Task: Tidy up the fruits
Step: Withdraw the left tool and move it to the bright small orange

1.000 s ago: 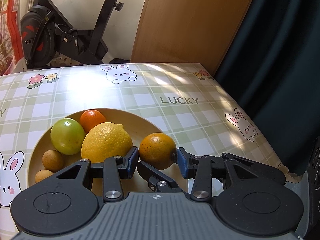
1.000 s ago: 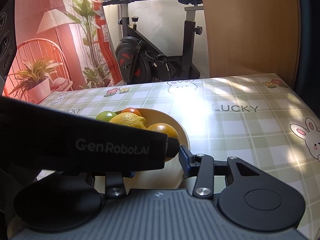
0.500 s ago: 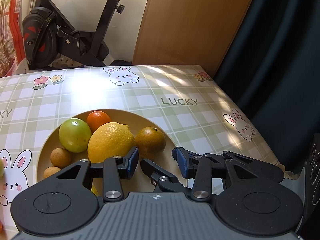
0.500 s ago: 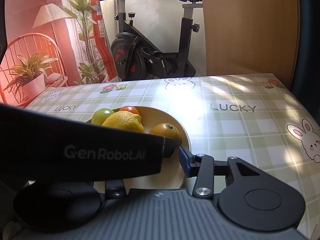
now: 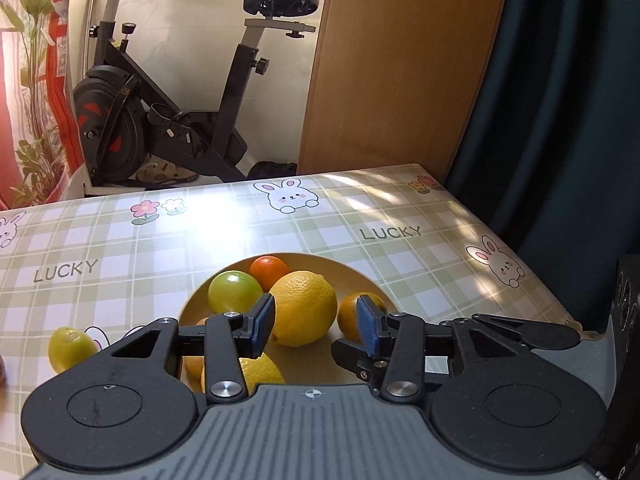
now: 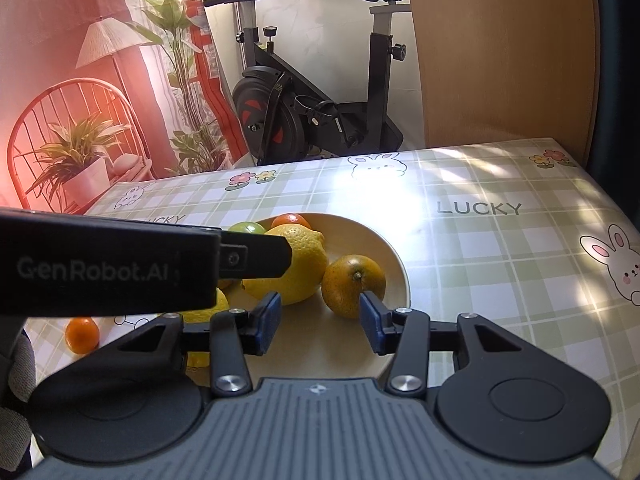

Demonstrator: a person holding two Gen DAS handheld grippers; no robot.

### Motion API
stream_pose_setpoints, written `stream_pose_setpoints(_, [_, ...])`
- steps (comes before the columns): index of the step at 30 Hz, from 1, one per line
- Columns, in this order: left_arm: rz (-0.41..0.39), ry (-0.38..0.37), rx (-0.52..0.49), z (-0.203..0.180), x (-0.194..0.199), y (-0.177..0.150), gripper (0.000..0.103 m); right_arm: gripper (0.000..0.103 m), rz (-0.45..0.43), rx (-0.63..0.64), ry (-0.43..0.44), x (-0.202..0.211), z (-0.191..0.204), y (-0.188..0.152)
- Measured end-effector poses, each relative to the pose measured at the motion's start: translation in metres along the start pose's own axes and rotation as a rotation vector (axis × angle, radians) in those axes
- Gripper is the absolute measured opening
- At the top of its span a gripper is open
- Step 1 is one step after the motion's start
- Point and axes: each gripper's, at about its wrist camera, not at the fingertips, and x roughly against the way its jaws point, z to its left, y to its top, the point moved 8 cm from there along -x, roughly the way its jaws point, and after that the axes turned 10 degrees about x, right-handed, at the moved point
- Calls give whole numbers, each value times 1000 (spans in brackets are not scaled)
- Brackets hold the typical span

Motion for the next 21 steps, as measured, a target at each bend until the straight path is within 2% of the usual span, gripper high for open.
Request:
stream_pose_setpoints(5, [-55, 48, -15, 20, 25, 3, 47, 50, -16, 10, 18, 7, 18, 4])
stream_pose_setpoints(12, [-138, 109, 39, 53, 62, 6, 50, 51, -34, 2, 44, 12, 46, 7])
stream_pose_setpoints(17, [-163, 127, 65, 69, 80, 0, 50, 51, -47, -49, 67, 17, 66, 1])
stream_pose_setpoints(21, [-159, 124, 89, 81, 87, -7, 50, 51, -29, -26, 80, 17, 85, -5])
